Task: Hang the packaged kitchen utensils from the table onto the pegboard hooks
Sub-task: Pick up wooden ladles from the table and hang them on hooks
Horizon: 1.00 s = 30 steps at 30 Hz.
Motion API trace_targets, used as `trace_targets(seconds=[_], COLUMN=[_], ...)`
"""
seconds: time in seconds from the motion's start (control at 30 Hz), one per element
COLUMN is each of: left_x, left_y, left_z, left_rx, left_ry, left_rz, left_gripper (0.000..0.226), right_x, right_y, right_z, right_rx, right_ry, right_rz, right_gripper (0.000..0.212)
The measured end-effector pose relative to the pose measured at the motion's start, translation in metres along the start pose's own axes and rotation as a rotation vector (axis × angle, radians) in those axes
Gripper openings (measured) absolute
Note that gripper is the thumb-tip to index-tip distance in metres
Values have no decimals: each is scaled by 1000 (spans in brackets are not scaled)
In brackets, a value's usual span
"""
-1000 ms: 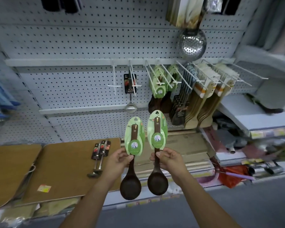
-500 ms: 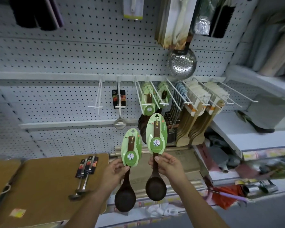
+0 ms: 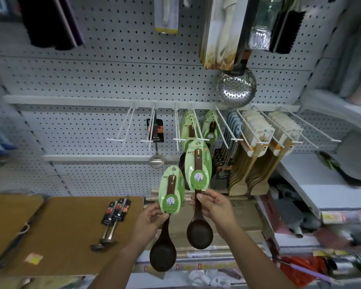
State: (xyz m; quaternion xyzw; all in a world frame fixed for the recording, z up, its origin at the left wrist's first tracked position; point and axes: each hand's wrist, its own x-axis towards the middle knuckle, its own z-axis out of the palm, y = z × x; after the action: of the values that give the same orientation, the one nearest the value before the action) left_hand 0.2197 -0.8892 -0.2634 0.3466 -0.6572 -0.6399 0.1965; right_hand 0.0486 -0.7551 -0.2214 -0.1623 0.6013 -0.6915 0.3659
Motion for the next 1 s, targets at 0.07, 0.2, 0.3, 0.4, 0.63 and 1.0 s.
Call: trace_targets(seconds=[0.07, 0.2, 0.3, 0.4, 0.63, 1.0], left_x=[3, 5, 7, 11, 15, 24], left_y=[0, 2, 1, 0, 0, -3], left_z=[1, 4, 2, 2, 8, 0], left_rx=[7, -15, -27, -24, -33, -52], left_ry=[9, 17, 11, 4, -30, -31], left_rz=[-7, 21, 26, 20, 6, -12], left_gripper=[27, 25, 26, 26, 24, 25], right_x=[3, 9, 9, 11, 35, 129], right_y=[2, 2, 9, 11, -3, -28], right_z=[-1, -5, -8, -10, -2, 23], right_rx=[-12, -7, -3, 14, 27, 21], right_ry=[-9, -29, -14, -4, 37, 85], right_rz=[-3, -5, -4, 1, -4, 53], right_gripper=[17, 20, 21, 20, 18, 24])
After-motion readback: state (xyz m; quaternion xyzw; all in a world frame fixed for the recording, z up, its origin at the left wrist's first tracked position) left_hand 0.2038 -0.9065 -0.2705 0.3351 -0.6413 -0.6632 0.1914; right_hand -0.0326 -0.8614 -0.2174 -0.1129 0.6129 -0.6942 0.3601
